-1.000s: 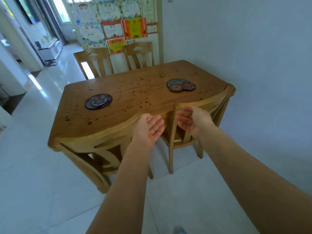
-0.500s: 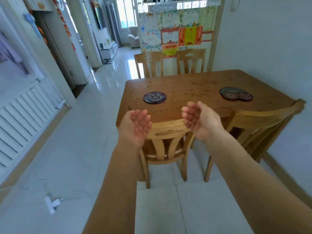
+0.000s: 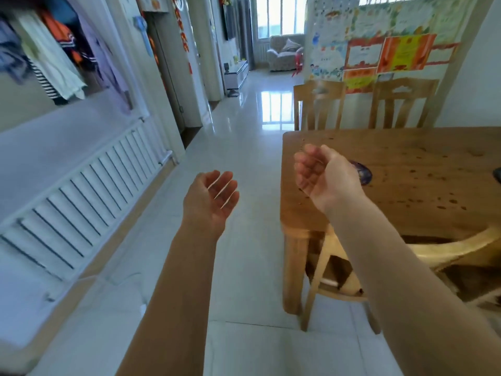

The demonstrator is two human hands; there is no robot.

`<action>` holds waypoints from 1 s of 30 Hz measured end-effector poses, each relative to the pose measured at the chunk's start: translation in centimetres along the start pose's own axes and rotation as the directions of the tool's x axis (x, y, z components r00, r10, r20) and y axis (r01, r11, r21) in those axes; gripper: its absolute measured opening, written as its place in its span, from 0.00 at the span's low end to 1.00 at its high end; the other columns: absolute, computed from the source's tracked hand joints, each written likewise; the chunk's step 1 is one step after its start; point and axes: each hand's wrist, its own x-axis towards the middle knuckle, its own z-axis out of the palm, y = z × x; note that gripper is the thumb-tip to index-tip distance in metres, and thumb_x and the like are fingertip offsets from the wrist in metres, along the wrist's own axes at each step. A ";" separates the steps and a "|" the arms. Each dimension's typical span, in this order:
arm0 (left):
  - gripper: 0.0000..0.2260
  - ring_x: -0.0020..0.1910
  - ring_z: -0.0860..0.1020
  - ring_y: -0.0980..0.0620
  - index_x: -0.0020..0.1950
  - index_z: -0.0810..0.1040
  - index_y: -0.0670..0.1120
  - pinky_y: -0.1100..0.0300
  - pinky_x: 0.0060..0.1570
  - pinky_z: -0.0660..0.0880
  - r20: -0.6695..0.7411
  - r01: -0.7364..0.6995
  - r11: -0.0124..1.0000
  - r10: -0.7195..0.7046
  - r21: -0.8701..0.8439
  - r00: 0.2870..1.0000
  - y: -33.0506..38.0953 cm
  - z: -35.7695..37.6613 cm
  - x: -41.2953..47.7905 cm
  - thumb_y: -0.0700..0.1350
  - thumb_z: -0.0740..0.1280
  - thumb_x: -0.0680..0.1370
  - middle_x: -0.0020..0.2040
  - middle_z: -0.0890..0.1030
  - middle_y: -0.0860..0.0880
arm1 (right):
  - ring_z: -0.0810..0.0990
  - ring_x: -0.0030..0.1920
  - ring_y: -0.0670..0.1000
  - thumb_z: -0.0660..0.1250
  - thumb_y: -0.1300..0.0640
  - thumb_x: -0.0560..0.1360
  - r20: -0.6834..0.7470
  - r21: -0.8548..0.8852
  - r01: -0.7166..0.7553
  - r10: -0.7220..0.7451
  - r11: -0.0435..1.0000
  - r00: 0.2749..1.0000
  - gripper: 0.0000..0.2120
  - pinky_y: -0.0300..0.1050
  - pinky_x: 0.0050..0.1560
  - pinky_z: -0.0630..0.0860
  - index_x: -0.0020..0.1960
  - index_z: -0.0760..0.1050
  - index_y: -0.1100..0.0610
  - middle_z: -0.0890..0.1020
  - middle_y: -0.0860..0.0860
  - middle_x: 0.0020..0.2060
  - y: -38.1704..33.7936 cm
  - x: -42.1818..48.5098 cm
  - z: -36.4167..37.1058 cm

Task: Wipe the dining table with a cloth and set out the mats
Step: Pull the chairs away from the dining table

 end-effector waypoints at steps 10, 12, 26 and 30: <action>0.08 0.42 0.81 0.50 0.54 0.76 0.44 0.56 0.40 0.78 -0.050 -0.047 0.994 0.042 -0.103 0.998 9.8 -5.6 11.7 0.43 0.60 0.80 0.46 0.84 0.47 | 0.82 0.32 0.48 0.56 0.53 0.82 0.071 -0.028 -0.031 0.033 0.999 0.997 0.14 0.40 0.33 0.76 0.48 0.79 0.55 0.85 0.50 0.36 6.4 10.2 12.9; 0.08 0.42 0.81 0.50 0.54 0.76 0.44 0.57 0.40 0.78 -0.058 -0.050 0.991 0.043 -0.126 0.997 11.0 -6.1 14.3 0.43 0.60 0.80 0.46 0.84 0.47 | 0.82 0.32 0.48 0.56 0.53 0.82 0.073 -0.032 -0.026 0.028 0.999 0.997 0.14 0.40 0.34 0.76 0.48 0.79 0.55 0.85 0.50 0.36 7.0 12.7 15.0; 0.08 0.43 0.81 0.50 0.54 0.77 0.44 0.57 0.41 0.77 -0.111 -0.083 0.984 0.066 -0.157 0.992 20.0 -0.8 39.8 0.43 0.60 0.80 0.49 0.84 0.47 | 0.80 0.30 0.47 0.55 0.56 0.82 0.086 0.036 -0.023 0.019 0.999 0.996 0.13 0.39 0.34 0.75 0.49 0.78 0.56 0.85 0.50 0.35 6.8 38.0 28.8; 0.08 0.44 0.81 0.50 0.54 0.78 0.44 0.57 0.39 0.77 -0.099 -0.102 0.983 0.088 -0.152 0.991 22.7 1.7 46.7 0.44 0.60 0.80 0.50 0.84 0.47 | 0.80 0.30 0.47 0.55 0.55 0.82 0.115 0.043 -0.025 0.020 0.999 0.993 0.13 0.39 0.33 0.75 0.48 0.78 0.56 0.85 0.50 0.35 6.2 44.9 32.3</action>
